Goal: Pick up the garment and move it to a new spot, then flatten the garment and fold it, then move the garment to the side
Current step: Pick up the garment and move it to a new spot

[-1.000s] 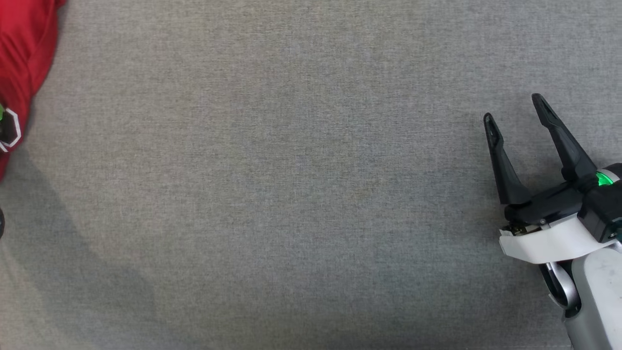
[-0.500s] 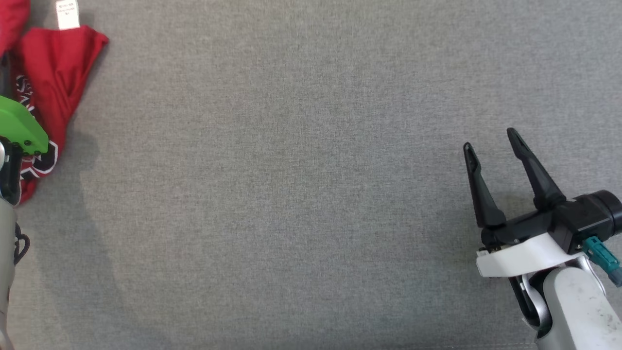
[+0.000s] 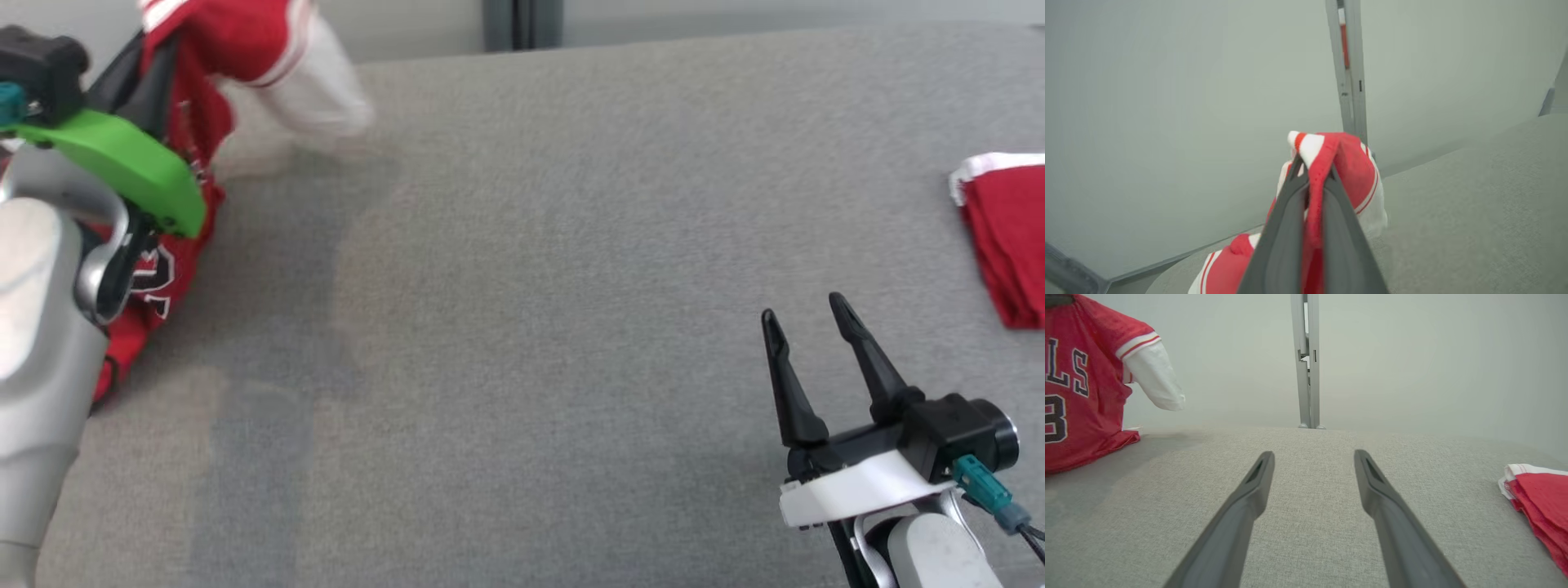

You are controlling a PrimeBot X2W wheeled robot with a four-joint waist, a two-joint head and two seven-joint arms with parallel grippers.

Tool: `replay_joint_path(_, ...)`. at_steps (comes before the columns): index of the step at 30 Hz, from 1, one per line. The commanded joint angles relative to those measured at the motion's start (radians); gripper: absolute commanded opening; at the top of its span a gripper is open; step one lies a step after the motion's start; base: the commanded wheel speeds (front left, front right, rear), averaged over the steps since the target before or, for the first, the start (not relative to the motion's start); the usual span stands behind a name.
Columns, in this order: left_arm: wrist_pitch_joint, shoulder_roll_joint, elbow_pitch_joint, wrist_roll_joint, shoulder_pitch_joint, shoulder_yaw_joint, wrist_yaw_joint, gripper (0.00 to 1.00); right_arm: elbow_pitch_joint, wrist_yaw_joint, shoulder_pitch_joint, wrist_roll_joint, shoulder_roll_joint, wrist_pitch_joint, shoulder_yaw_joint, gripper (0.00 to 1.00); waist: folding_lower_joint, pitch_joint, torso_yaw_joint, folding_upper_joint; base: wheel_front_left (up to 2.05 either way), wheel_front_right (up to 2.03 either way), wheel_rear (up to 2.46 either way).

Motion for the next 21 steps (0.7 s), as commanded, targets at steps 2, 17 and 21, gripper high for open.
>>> replay_joint_path(2, 0.019, -0.006, -0.074, -0.02, 0.021, -0.023, -0.002, 0.0, 0.003, -0.001, 0.026, 0.005, 0.008, -0.003, 0.003, 1.0, 0.0, -0.115, -0.115, -0.0001, 0.0, 0.0, 0.0)
replay_joint_path(17, 0.054, -0.154, -0.269, -0.102, 0.088, -0.221, -0.002, 0.0, -0.004, -0.001, 0.063, 0.022, 0.022, -0.003, 0.017, 1.0, 0.0, -0.14, -0.285, -0.0001, 0.0, 0.0, 0.0)
replay_joint_path(21, 0.014, -0.189, -0.188, -0.136, 0.173, -0.303, -0.002, 0.0, 0.007, -0.001, 0.053, 0.023, 0.024, -0.003, 0.033, 1.0, 0.0, -0.101, -0.3, -0.0001, 0.0, 0.0, 0.0)
